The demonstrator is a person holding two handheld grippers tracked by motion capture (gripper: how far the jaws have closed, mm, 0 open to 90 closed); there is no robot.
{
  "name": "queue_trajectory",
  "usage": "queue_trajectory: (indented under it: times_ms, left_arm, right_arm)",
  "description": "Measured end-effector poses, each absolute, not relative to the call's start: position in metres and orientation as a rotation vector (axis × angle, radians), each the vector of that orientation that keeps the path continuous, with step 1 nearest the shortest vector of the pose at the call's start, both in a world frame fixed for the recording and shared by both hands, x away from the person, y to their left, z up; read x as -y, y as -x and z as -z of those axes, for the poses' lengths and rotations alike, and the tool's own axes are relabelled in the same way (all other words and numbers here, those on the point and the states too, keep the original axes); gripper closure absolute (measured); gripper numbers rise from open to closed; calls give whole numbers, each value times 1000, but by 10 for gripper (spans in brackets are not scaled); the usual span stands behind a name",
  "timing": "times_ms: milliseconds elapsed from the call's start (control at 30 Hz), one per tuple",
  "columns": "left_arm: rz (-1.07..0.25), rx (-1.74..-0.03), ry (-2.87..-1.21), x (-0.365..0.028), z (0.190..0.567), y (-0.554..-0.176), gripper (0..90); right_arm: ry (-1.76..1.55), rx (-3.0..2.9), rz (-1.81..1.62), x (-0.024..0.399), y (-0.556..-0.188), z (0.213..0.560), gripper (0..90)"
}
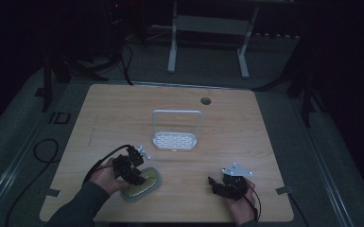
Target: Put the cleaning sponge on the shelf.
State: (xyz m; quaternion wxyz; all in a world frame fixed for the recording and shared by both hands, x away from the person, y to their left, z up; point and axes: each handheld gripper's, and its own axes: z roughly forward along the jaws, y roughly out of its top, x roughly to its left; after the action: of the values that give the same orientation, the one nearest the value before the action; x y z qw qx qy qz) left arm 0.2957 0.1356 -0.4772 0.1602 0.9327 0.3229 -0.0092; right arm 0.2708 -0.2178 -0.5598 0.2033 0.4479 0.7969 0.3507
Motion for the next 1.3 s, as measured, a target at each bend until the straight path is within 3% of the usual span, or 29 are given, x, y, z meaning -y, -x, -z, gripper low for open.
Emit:
queue_trajectory:
  times_ms: [1300]
  left_arm:
    - [111, -927, -2779, -124, 478, -305, 716]
  right_arm:
    - [-1247, -2226, -977, 218, -271, 560, 298]
